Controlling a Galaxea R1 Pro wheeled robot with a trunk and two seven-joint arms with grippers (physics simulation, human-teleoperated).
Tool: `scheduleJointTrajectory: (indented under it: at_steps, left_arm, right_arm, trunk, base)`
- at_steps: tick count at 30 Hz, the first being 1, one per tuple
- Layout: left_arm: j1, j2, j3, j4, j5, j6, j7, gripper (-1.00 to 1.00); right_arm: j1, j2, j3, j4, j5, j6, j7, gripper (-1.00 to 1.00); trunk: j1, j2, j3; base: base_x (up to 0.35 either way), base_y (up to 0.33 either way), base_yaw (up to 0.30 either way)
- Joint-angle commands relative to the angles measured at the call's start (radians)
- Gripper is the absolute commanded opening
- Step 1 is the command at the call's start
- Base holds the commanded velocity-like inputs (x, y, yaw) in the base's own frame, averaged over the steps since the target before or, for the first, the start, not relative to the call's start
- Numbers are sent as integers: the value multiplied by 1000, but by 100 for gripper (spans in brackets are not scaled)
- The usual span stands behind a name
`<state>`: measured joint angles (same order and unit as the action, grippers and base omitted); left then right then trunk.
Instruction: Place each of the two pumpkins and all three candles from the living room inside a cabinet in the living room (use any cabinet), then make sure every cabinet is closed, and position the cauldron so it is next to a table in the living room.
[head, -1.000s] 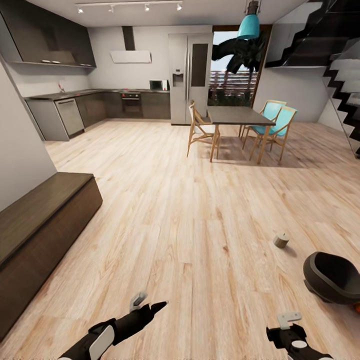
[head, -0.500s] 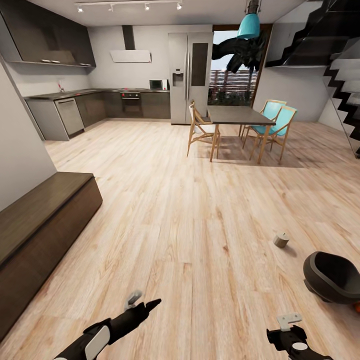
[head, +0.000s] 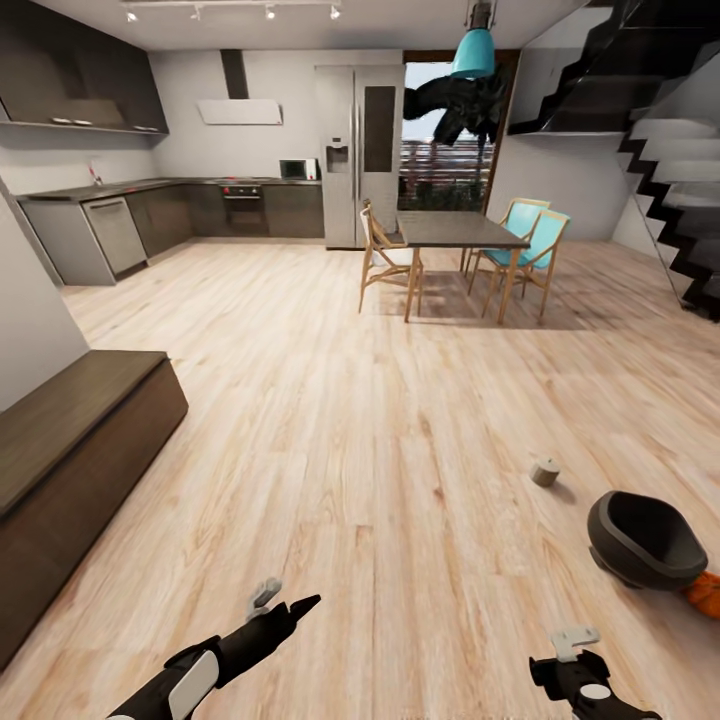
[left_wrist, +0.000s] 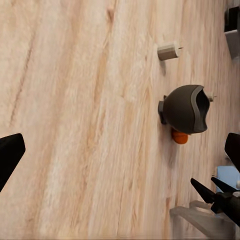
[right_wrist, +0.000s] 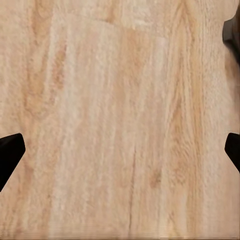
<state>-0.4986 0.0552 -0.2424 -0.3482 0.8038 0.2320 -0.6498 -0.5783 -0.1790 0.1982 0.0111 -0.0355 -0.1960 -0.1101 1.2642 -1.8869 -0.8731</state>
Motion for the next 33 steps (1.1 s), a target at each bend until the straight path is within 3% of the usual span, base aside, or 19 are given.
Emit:
scheduleJointTrajectory:
  at_steps: [1,6,8,9,11,16,21,24,28,30,33]
  left_arm:
    - [0,0,0,0,0,0,0,100]
    - [0,3,6,1,2,1,-1,100]
    - [0,2,30,1,8,2,-1,100]
    - [0,0,74,2,13,4,-1,100]
    - [0,0,112,13,15,7,-1,100]
    - [0,4,139,36,12,14,4,100]
    - [0,2,133,38,6,16,145,100]
    - [0,1,131,59,6,16,172,100]
    - [0,-4,130,180,6,8,296,100]
    - [0,-11,130,241,6,5,376,100]
    - [1,-18,130,276,5,3,428,100]
  right_arm:
    - [0,2,0,1,1,0,0,100]
    - [0,20,0,3,2,1,-2,100]
    - [0,21,0,3,2,1,-2,100]
    - [2,22,0,3,2,1,-2,100]
    - [3,22,0,3,2,1,-1,100]
    - [8,27,0,4,2,1,2,100]
    - [21,53,0,4,3,0,4,100]
    - [27,56,0,4,3,-1,4,100]
    - [53,58,1,11,4,-3,5,100]
    - [99,68,1,18,7,-3,5,100]
    - [132,77,1,21,17,-1,7,100]
  trunk:
    - [0,0,0]
    - [0,0,0]
    - [0,0,0]
    - [0,0,0]
    - [-8,14,6]
    - [-27,49,22]
    - [-46,84,38]
    - [-58,105,47]
    - [-73,133,60]
    - [-81,147,66]
    - [-92,168,75]
  base:
    - [0,0,-274]
    - [0,0,-269]
    - [0,0,-254]
    - [0,0,-237]
    - [0,0,-210]
    - [0,0,-159]
    - [0,0,-25]
    - [0,0,-1]
    - [0,0,0]
    - [0,0,0]
    - [0,0,0]
